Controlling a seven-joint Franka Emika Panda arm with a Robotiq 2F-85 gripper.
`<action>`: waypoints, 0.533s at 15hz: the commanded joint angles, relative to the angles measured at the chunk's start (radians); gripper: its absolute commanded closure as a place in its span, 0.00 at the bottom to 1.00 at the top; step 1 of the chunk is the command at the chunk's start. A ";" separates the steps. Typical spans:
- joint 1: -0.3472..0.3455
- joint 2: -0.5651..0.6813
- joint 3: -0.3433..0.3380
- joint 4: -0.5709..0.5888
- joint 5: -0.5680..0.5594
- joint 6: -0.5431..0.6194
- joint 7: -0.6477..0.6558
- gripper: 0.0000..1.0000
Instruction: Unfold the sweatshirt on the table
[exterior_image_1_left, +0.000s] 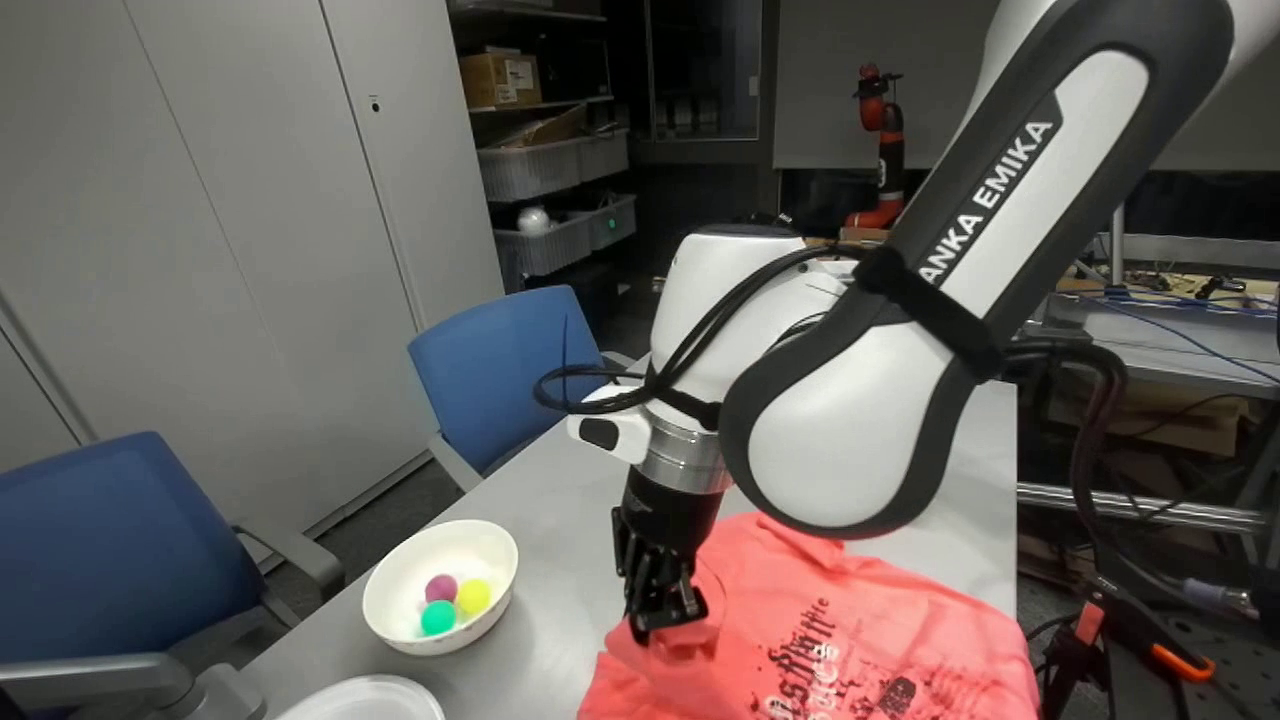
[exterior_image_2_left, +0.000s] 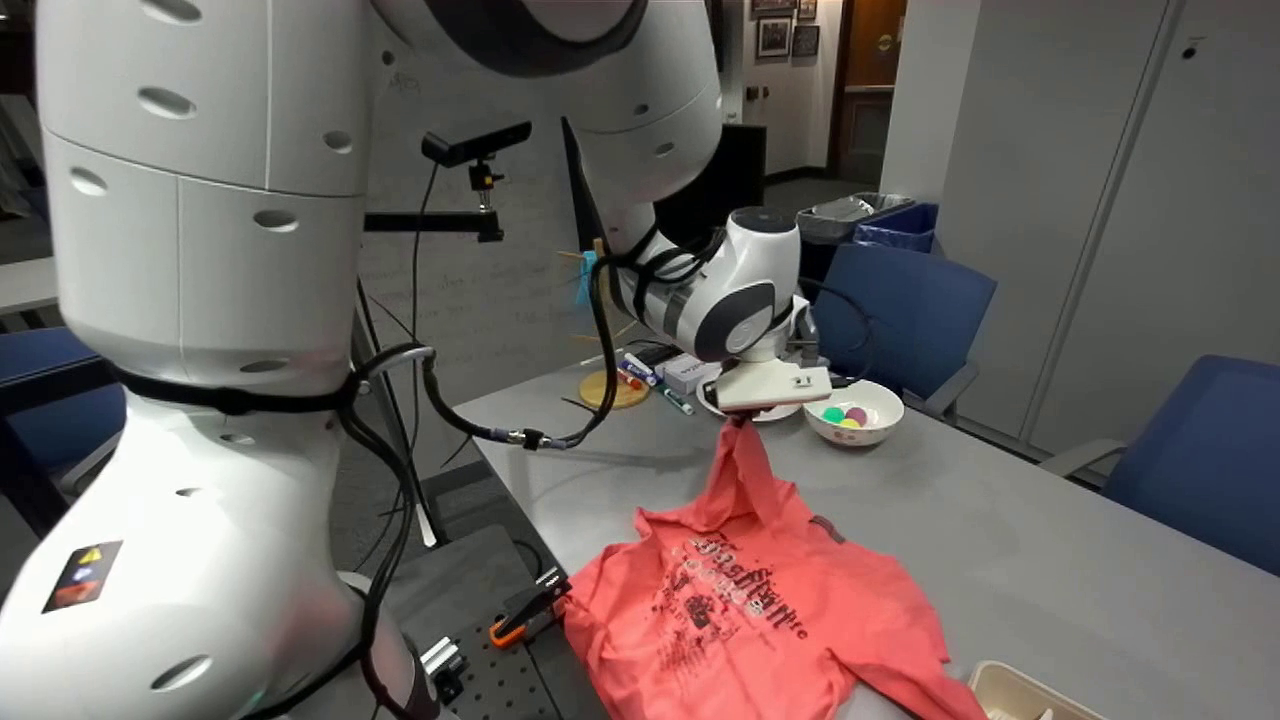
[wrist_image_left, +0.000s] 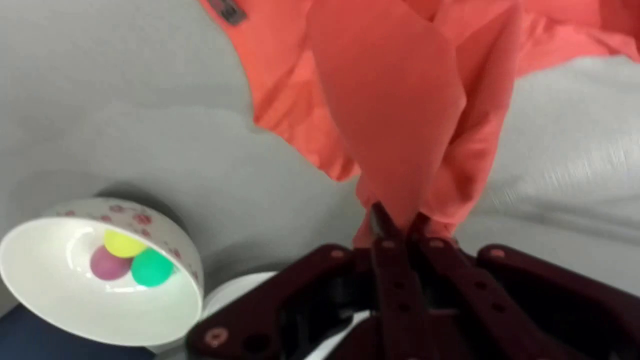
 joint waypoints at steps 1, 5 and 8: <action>-0.067 0.019 0.155 0.035 0.174 -0.005 -0.114 0.99; -0.106 0.039 0.293 0.051 0.320 -0.008 -0.166 0.99; -0.126 0.057 0.366 0.044 0.382 -0.005 -0.162 0.99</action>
